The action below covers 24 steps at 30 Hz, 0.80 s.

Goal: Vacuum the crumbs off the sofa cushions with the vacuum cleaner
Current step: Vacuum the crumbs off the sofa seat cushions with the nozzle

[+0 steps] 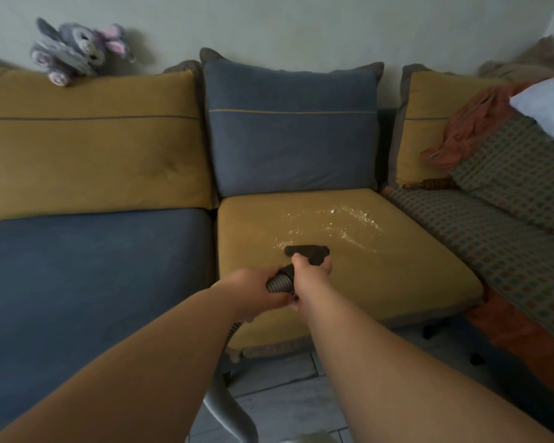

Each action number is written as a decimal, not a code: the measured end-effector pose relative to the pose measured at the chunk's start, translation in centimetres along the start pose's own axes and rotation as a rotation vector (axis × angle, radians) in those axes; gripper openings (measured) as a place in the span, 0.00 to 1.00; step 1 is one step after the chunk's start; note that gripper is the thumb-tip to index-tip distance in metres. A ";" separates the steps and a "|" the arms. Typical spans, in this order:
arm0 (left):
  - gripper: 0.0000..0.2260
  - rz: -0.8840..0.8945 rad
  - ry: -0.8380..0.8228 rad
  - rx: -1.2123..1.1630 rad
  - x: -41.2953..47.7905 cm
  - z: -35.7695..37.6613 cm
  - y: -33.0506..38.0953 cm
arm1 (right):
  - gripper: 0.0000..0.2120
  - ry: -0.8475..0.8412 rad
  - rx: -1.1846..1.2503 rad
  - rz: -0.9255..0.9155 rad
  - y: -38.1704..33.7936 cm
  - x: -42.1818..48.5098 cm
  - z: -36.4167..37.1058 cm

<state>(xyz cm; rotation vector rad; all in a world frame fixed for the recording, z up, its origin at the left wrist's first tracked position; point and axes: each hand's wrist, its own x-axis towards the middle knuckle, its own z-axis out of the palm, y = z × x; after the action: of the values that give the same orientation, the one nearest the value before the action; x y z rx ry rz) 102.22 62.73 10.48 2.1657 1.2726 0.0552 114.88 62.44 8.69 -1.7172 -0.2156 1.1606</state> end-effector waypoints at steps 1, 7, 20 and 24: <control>0.25 -0.008 0.007 -0.011 0.0 -0.1 -0.2 | 0.37 -0.011 -0.003 0.002 -0.1 0.0 0.3; 0.24 -0.060 0.028 -0.021 -0.6 -1.0 -1.3 | 0.37 -0.053 0.000 0.015 0.0 -0.3 2.1; 0.26 0.036 -0.026 -0.037 3.0 1.8 3.1 | 0.36 0.123 -0.006 -0.022 -1.8 1.6 -3.5; 0.26 0.024 -0.027 -0.031 2.9 1.0 2.6 | 0.36 0.084 0.001 -0.028 -1.9 1.5 -2.7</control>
<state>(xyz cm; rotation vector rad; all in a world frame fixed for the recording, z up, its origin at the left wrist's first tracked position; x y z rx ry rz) 106.14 63.68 10.22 2.1489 1.2228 0.0547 118.43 62.58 9.40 -1.7523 -0.1872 1.0659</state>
